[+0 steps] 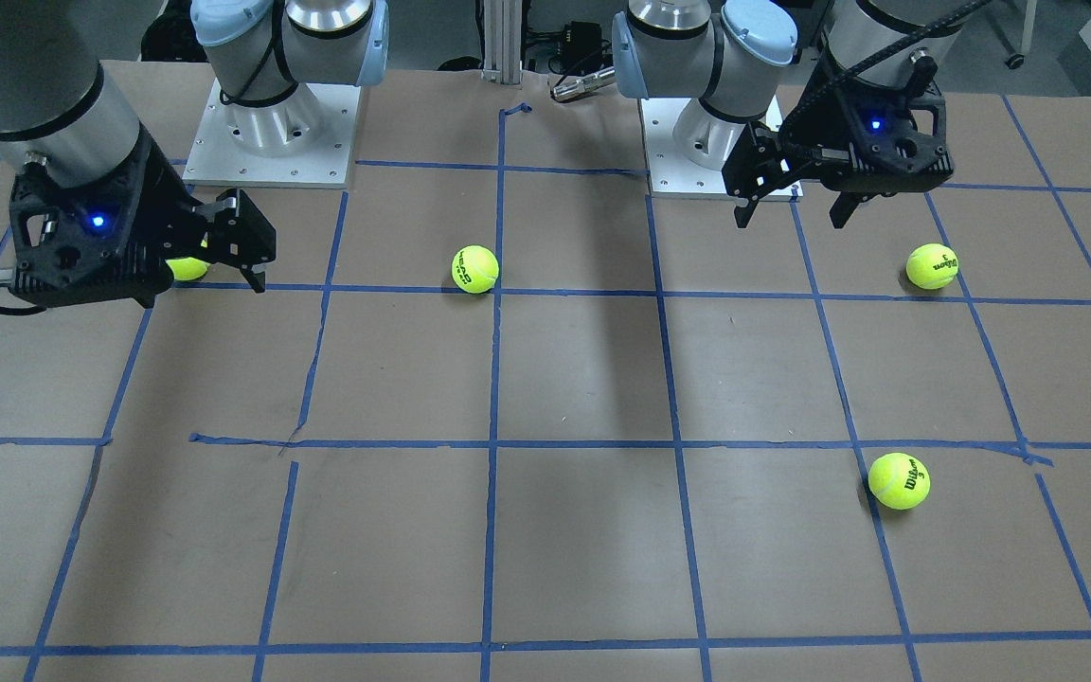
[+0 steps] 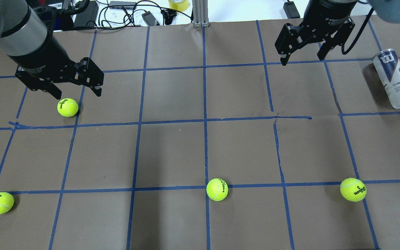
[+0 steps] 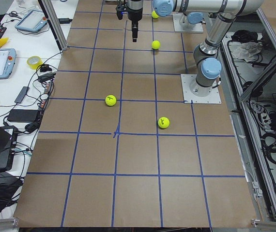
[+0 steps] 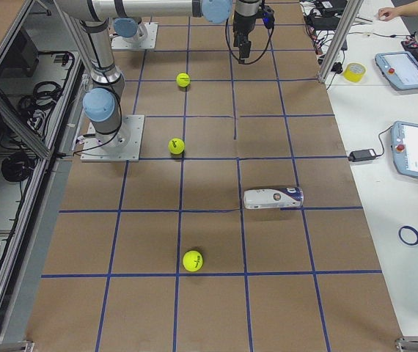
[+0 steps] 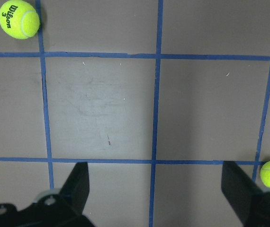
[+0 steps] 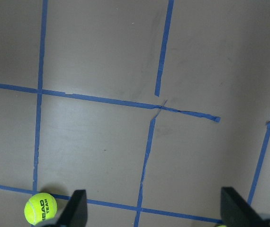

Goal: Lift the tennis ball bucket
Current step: 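Move the right gripper toward the upright Wilson tennis ball can, then lower the right gripper over the can and grasp its top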

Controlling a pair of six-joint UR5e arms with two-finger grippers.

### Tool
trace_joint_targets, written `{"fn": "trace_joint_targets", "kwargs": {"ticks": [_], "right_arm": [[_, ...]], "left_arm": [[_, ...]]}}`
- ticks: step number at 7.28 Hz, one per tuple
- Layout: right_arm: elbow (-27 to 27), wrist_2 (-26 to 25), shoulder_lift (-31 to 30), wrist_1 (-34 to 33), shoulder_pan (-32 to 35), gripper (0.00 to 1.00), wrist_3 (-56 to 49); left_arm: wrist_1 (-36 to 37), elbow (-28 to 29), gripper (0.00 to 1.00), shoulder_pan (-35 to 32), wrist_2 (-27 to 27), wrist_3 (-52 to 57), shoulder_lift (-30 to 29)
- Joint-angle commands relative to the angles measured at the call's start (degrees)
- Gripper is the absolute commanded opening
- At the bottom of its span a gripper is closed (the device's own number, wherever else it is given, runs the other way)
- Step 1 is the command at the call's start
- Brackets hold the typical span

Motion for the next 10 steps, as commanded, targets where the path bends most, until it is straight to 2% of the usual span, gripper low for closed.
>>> {"fn": "trace_joint_targets", "kwargs": {"ticks": [1, 2, 3, 4, 6, 7, 8, 10], "right_arm": [[-1.1, -0.2, 4.5, -4.0, -1.5, 1.0, -0.9], [-1.5, -3.0, 7.3, -10.2, -3.9, 1.0, -2.1], [-1.1, -4.5, 9.8, -19.9, -6.1, 1.0, -6.5], [-1.1, -8.2, 11.0, -25.3, -7.8, 1.0, -10.5], [-2.4, -9.4, 15.3, -28.2, -14.9, 0.99, -10.4], [-4.4, -9.3, 18.5, -33.3, -18.4, 0.98, -11.2], [-7.6, -9.3, 22.7, -33.9, -21.3, 0.96, -13.3], [-15.9, -3.8, 32.2, -34.2, -27.0, 0.94, -19.1]], "left_arm": [[0.0, 0.0, 1.0, 0.0, 0.0, 0.0, 0.2], [0.0, 0.1, 1.0, 0.0, 0.0, 0.0, 0.2], [0.0, 0.1, 1.0, 0.0, 0.1, 0.0, 0.2], [0.0, 0.1, 1.0, 0.0, 0.3, 0.0, 0.2], [0.0, 0.1, 1.0, 0.0, 0.4, 0.0, 0.2], [0.0, 0.1, 1.0, 0.0, 0.4, 0.0, 0.2], [0.0, 0.1, 1.0, 0.0, 0.3, 0.0, 0.2], [0.0, 0.1, 1.0, 0.0, 0.4, 0.0, 0.2]]}}
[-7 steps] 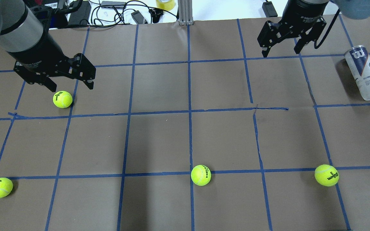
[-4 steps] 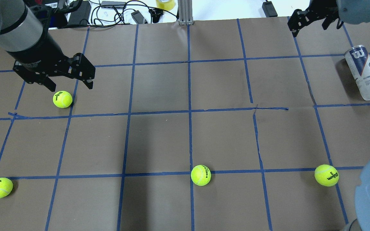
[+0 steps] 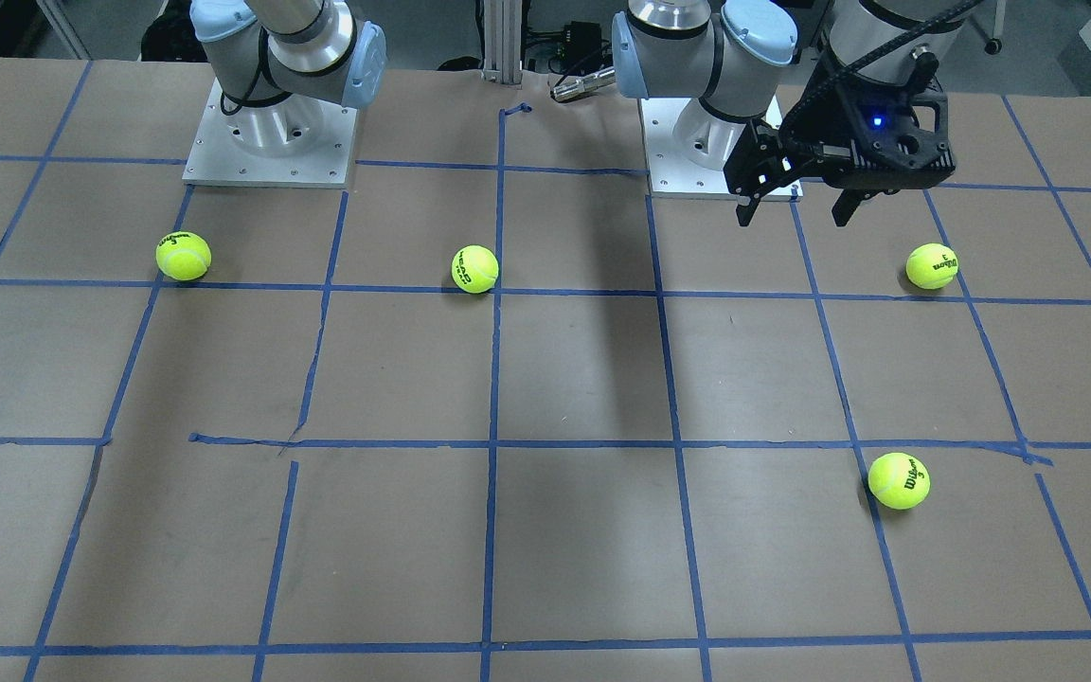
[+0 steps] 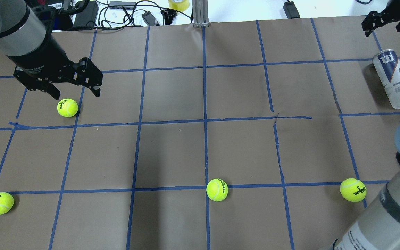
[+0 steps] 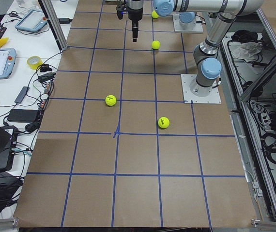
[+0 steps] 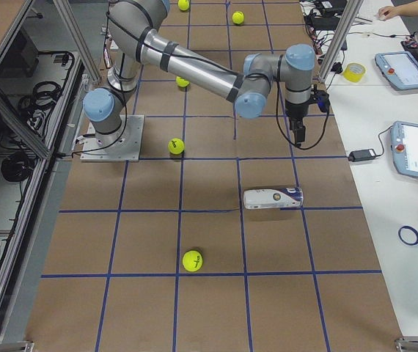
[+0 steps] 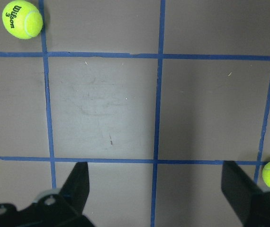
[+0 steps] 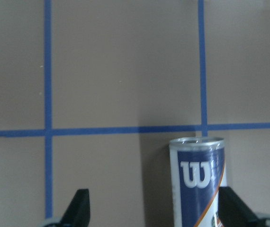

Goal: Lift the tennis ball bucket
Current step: 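Lower the right gripper over the can and grasp its top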

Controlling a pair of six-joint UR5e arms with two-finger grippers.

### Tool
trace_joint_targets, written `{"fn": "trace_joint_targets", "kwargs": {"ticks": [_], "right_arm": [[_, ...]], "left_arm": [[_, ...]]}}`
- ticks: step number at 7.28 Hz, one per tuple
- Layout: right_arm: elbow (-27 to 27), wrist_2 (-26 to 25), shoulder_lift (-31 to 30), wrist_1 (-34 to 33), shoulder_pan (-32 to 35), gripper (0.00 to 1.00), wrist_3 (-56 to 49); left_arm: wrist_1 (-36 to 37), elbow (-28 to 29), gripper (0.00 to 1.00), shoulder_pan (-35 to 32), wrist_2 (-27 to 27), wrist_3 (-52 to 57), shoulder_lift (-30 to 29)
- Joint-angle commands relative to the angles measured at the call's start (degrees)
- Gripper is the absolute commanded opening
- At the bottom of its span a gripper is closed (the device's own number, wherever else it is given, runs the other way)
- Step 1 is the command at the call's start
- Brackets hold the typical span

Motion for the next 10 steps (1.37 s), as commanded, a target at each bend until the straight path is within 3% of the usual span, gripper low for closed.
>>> {"fn": "trace_joint_targets", "kwargs": {"ticks": [1, 2, 4, 9, 10], "right_arm": [[-7.1, 5.1, 9.1, -0.4, -4.8, 0.93, -4.2], [-6.9, 9.0, 10.7, -0.4, -6.6, 0.93, -6.5], [-6.8, 10.2, 13.6, -2.5, -8.7, 0.92, -9.7], [-6.2, 10.3, 14.3, -1.4, -8.2, 0.93, -7.3], [-6.1, 12.4, 14.7, -0.5, -8.3, 0.93, -8.4]], "left_arm": [[0.0, 0.0, 1.0, 0.1, 0.0, 0.0, 0.1], [0.0, 0.0, 1.0, 0.0, 0.0, 0.0, 0.1], [0.0, 0.0, 1.0, 0.0, 0.0, 0.0, 0.2], [-0.2, -0.2, 1.0, 0.0, 0.8, 0.1, 0.3], [-0.2, -0.2, 1.0, 0.0, 0.8, 0.1, 0.3]]}}
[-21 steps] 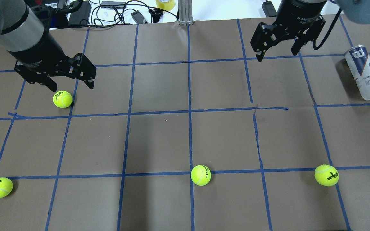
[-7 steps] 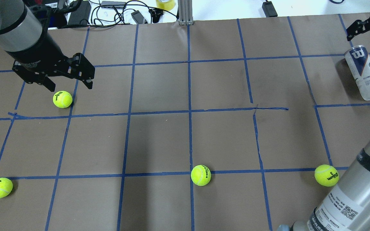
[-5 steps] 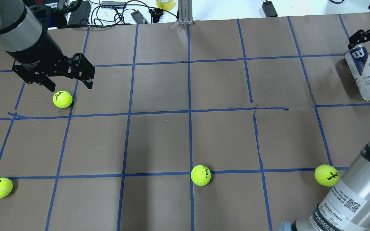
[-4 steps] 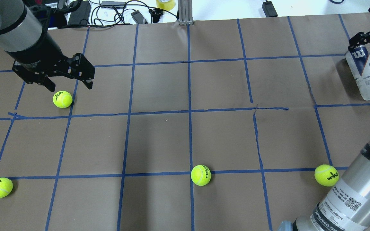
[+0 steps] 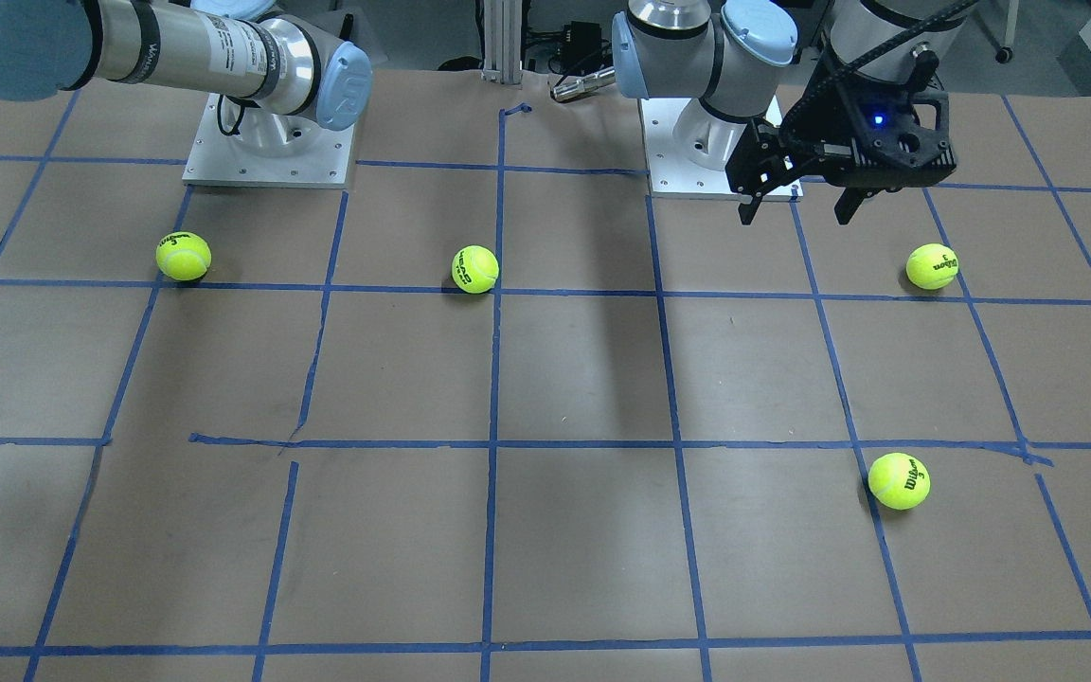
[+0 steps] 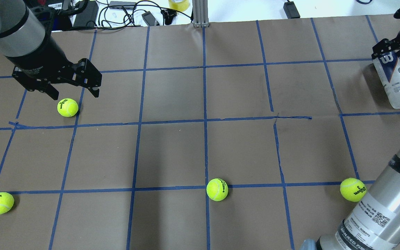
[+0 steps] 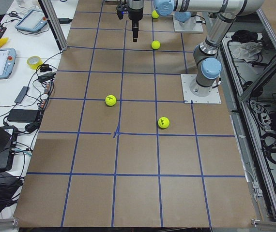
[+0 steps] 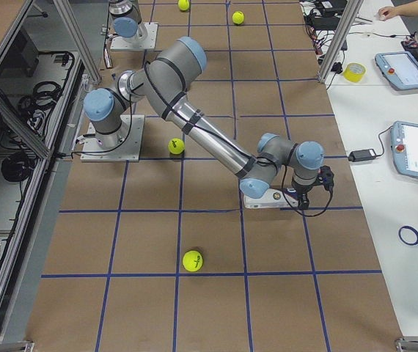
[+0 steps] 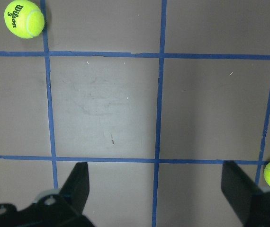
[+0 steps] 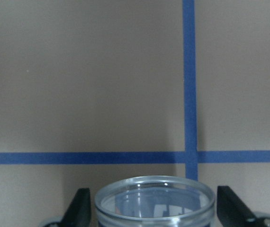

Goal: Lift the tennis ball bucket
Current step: 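Lower the right gripper over the can and grasp its top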

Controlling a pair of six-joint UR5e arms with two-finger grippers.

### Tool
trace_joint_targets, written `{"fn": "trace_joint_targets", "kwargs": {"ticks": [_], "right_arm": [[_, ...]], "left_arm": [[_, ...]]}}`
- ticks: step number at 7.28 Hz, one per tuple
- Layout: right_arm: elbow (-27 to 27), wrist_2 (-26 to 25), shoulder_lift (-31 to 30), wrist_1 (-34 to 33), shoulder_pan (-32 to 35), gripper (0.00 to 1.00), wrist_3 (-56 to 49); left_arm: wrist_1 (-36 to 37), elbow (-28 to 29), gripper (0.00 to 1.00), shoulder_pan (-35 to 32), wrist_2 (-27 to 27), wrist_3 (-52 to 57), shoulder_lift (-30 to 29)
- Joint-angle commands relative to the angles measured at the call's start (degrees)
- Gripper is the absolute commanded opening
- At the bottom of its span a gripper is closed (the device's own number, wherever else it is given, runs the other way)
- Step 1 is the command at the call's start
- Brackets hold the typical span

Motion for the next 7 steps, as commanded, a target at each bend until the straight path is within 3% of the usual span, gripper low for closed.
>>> {"fn": "trace_joint_targets", "kwargs": {"ticks": [1, 4, 7], "right_arm": [[0.1, 1.6, 0.3, 0.9, -0.1, 0.92, -1.0], [-0.1, 1.6, -0.6, 2.5, -0.1, 0.61, -1.5], [-0.1, 0.5, -9.1, 14.2, 5.1, 0.36, -6.2]], "left_arm": [[0.0, 0.0, 1.0, 0.0, 0.2, 0.0, 0.0], [0.1, 0.0, 1.0, 0.0, 0.2, 0.0, 0.0], [0.0, 0.0, 1.0, 0.1, 0.2, 0.1, 0.0]]}}
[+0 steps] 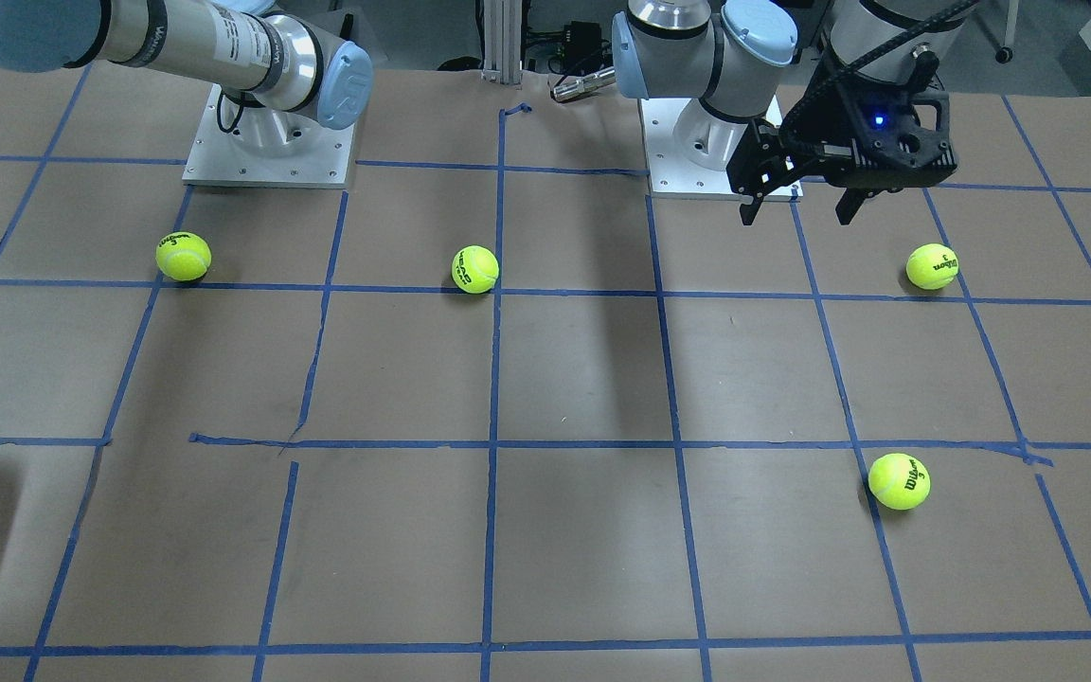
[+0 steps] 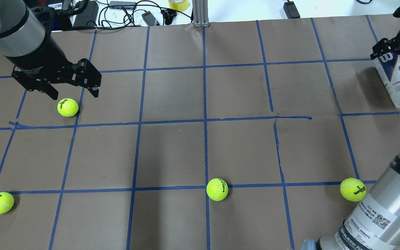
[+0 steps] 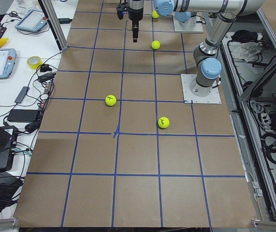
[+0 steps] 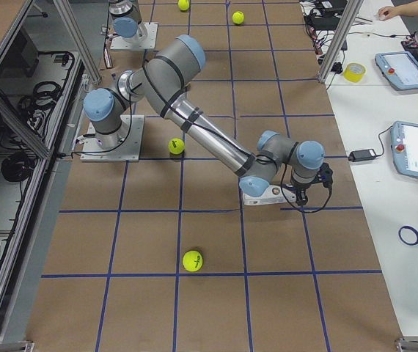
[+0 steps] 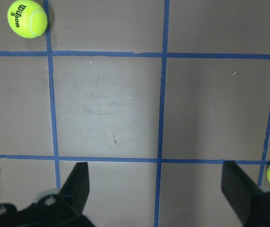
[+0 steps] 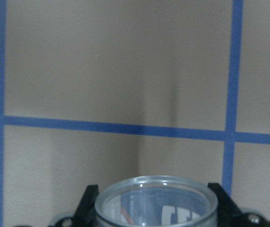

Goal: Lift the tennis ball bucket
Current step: 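Carry the can with the right gripper toward the table center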

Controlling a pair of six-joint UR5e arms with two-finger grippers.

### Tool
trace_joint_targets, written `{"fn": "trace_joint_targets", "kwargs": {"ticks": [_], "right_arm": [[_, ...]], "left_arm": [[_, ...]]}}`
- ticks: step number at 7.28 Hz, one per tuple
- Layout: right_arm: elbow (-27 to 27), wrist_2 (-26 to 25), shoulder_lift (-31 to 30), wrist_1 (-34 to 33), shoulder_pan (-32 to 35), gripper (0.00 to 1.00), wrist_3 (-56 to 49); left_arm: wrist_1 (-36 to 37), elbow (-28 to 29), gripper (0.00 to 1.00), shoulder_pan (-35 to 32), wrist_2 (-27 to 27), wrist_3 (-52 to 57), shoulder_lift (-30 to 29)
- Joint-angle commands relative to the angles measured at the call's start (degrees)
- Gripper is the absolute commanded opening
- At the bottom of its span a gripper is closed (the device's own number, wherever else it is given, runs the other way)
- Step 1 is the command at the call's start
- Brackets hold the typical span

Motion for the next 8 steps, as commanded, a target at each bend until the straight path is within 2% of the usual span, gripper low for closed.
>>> {"fn": "trace_joint_targets", "kwargs": {"ticks": [1, 2, 3, 6, 8], "right_arm": [[0.2, -5.9, -6.5, 10.8, 7.0, 0.12, -4.1], [0.5, -7.6, -8.9, 13.1, 11.2, 0.08, -5.4], [0.7, -7.5, -10.9, 13.5, 15.7, 0.13, -5.9], [1.8, -6.9, -13.2, 13.9, 30.2, 0.09, -11.2], [3.8, -5.1, -12.8, 13.0, 36.8, 0.07, -16.3]], "left_arm": [[0.1, 0.0, 1.0, 0.1, 0.0, 0.0, 0.0], [0.2, 0.3, 1.0, 0.6, -0.6, -0.3, -0.1], [0.2, 0.9, 1.0, 1.6, -0.3, 0.1, 0.0], [0.3, 1.1, 1.0, 2.5, -0.5, 0.2, -0.1], [0.3, 1.4, 1.0, 6.0, -0.8, 0.4, -0.1]]}}
